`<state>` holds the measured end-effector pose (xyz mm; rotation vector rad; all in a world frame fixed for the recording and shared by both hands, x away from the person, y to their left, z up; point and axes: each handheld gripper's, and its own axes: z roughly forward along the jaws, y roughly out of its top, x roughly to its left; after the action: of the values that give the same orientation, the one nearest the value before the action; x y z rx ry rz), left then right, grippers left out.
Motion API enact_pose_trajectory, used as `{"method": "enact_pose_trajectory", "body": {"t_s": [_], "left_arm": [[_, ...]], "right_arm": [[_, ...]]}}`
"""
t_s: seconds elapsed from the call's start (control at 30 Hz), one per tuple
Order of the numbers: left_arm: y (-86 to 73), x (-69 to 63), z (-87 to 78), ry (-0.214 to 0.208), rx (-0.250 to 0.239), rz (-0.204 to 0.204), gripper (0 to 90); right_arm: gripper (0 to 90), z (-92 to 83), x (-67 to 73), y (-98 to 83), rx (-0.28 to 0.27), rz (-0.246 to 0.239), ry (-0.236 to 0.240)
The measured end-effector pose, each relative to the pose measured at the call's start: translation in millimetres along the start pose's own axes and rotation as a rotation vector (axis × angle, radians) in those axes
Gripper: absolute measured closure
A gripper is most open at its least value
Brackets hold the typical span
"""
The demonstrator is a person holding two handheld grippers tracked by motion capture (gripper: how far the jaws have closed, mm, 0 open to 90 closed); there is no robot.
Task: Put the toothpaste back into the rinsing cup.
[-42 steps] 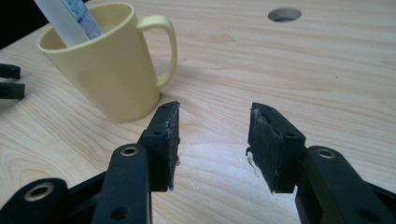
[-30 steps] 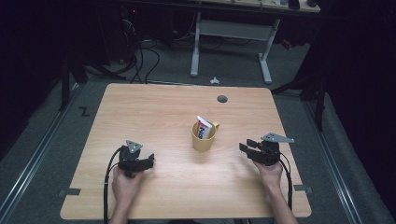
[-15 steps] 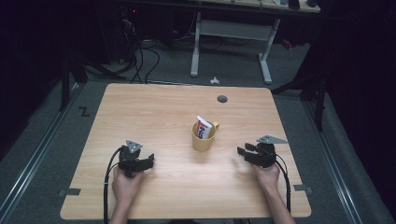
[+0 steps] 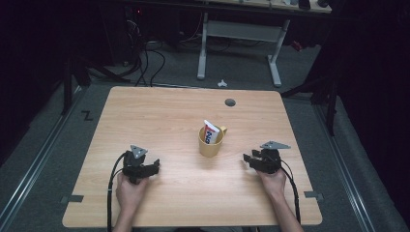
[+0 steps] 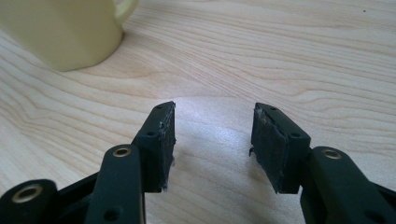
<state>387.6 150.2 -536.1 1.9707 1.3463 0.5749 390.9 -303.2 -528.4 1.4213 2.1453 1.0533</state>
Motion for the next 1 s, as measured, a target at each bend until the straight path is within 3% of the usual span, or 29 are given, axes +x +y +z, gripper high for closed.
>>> {"method": "enact_pose_trajectory", "body": {"t_s": [0.4,0.67,1.0], "left_arm": [[0.0,-0.1,0.1,0.001,-0.001,0.0,22.7],[-0.1,0.1,0.0,0.0,-0.001,-0.001,22.8],[-0.5,-0.2,-0.6,-0.003,0.0,0.002,22.9]], "right_arm": [[49.0,3.0,2.9,0.4,0.016,-0.025,-0.038],[45.8,4.9,9.4,0.3,0.028,-0.1,-0.074],[38.8,5.3,8.6,0.6,0.035,-0.097,-0.073]]}}
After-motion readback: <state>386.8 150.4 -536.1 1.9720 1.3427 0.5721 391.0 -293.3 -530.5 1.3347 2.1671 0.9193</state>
